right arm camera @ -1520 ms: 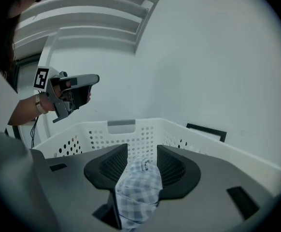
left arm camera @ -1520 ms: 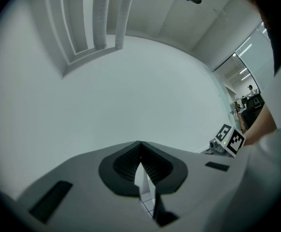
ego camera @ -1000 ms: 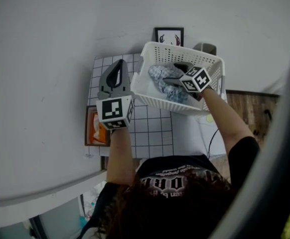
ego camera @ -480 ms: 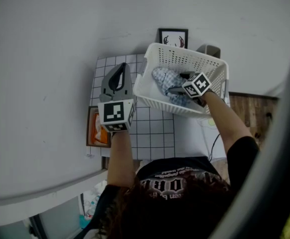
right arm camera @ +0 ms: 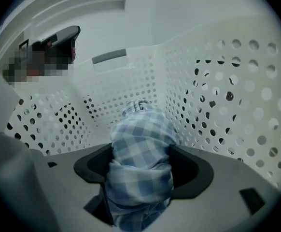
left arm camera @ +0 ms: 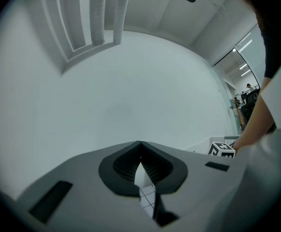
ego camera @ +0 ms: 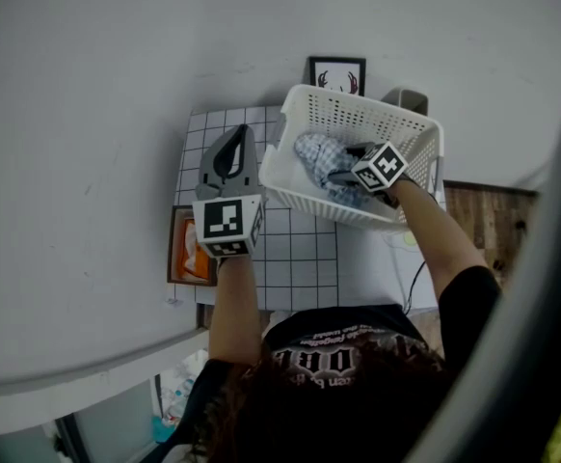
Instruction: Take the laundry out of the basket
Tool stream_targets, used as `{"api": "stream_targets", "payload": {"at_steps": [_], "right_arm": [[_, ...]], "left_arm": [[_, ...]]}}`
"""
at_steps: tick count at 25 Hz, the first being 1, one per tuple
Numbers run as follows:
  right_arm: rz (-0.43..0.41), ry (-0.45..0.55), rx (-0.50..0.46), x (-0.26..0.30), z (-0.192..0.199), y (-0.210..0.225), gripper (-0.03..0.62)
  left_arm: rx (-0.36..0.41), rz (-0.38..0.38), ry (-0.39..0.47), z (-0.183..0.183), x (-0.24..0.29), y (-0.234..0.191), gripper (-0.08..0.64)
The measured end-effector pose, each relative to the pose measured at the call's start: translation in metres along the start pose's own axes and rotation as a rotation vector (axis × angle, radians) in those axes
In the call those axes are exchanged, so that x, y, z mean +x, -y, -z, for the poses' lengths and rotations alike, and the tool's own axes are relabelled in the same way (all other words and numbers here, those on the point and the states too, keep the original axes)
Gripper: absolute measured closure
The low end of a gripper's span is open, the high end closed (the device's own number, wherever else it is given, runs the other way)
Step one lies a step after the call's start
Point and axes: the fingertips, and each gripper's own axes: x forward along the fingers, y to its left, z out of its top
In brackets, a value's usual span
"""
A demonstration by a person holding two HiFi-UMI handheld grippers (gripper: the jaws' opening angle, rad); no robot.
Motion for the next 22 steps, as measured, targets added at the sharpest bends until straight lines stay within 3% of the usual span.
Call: {"api": "stream_targets", "payload": {"at_steps": [3,6,14,22], "right_arm": [[0.01,-0.031,-0.013,-0.003,-0.004,0.001,0.33],[0.017,-0.043,-0.008,-0.006,-0.008,0.001,0.389],[0.071,-0.027,-0.057,-0.012,-0.021,0.003,0.464],[0.089,0.029,-0.097,-0.023,-0.038,0.001,0.491]], "left_arm": [[0.002,-0.006,-0.003,0.0,-0.002,0.0,0.558],[0.001,-0.007,-0.014,0.004,-0.003,-0.001,0.558],[-0.001,-0.012,-0.027,0.007,-0.006,-0.003,0.558],[0.001,-0.015,-0.02,0.003,-0.009,-0.006,0.56]]}}
